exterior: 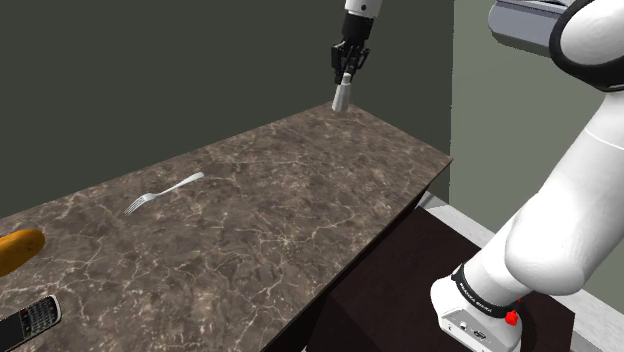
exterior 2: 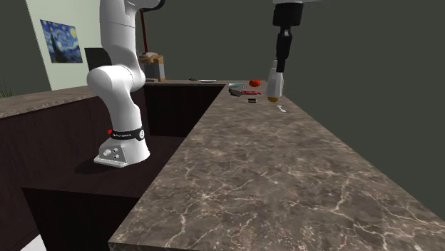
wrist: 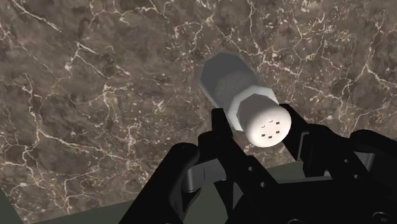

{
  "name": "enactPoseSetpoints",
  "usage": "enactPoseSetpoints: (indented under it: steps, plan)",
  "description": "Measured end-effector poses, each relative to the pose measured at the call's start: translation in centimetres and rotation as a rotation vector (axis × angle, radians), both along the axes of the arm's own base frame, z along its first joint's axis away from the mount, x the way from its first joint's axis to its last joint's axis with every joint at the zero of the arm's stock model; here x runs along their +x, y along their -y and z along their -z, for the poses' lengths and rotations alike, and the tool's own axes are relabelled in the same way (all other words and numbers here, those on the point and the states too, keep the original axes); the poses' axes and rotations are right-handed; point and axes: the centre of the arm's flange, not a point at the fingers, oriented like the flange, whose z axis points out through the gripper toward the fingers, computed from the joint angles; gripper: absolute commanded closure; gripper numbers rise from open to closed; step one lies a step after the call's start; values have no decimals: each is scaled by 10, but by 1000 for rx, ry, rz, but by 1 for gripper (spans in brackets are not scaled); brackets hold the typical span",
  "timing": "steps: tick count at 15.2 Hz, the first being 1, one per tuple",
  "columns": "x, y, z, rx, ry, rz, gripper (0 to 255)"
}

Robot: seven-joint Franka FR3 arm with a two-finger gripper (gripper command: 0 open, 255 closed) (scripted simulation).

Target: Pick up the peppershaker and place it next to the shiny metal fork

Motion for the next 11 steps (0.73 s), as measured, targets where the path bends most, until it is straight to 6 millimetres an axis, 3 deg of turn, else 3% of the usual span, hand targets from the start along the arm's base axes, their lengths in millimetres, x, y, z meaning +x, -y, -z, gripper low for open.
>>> enactPoseSetpoints:
  steps: [11]
  plan:
    - [30,-143,3,0,-1,0,255]
